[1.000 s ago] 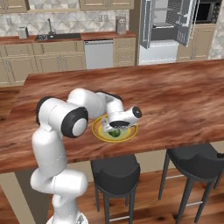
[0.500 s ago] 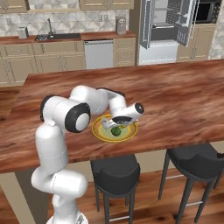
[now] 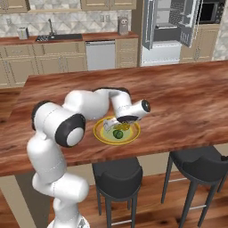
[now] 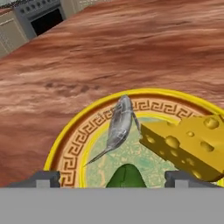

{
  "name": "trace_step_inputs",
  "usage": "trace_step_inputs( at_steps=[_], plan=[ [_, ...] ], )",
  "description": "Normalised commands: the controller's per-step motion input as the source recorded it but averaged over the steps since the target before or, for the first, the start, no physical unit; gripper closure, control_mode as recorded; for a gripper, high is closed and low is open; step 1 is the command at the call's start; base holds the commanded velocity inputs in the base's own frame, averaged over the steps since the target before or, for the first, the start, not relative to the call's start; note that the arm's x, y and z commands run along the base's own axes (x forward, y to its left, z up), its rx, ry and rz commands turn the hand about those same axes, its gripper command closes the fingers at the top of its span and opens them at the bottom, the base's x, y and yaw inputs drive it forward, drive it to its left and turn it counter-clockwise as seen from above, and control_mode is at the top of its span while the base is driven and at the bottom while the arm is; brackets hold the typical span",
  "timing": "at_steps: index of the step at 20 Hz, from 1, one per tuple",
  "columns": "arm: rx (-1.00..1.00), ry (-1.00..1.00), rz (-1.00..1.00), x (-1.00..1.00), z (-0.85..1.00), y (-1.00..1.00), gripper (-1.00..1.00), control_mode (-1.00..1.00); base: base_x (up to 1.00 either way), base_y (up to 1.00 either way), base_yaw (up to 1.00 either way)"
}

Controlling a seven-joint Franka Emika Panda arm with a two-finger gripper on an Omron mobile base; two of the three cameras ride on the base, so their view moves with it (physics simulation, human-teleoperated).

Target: Take the cheese, fish, and avocado from the fridge and place them on the plate on the dining counter to create an appetizer plate.

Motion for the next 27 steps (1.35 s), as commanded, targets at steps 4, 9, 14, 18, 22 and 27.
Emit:
trace_step_inputs(
  at_steps=[4,9,14,18,22,27],
  plan=[
    [-0.03,-0.03,-0.05,-0.67,1.0,0.38,-1.0,-1.0,0.0,0.0,0.0],
    [-0.06,0.01,-0.17,-0.99,0.84,0.59,-1.0,-1.0,0.0,0.0,0.0],
    [-0.05,0.04,-0.28,-1.0,0.55,0.79,-1.0,-1.0,0.0,0.0,0.0],
    [-0.05,0.05,-0.29,-1.0,0.42,0.79,-1.0,-1.0,0.0,0.0,0.0],
    [-0.02,0.08,-0.27,-1.0,0.42,0.55,-1.0,-1.0,0.0,0.0,0.0],
    [0.0,0.09,-0.22,-1.0,0.44,0.33,-1.0,-1.0,0.0,0.0,0.0]
  ],
)
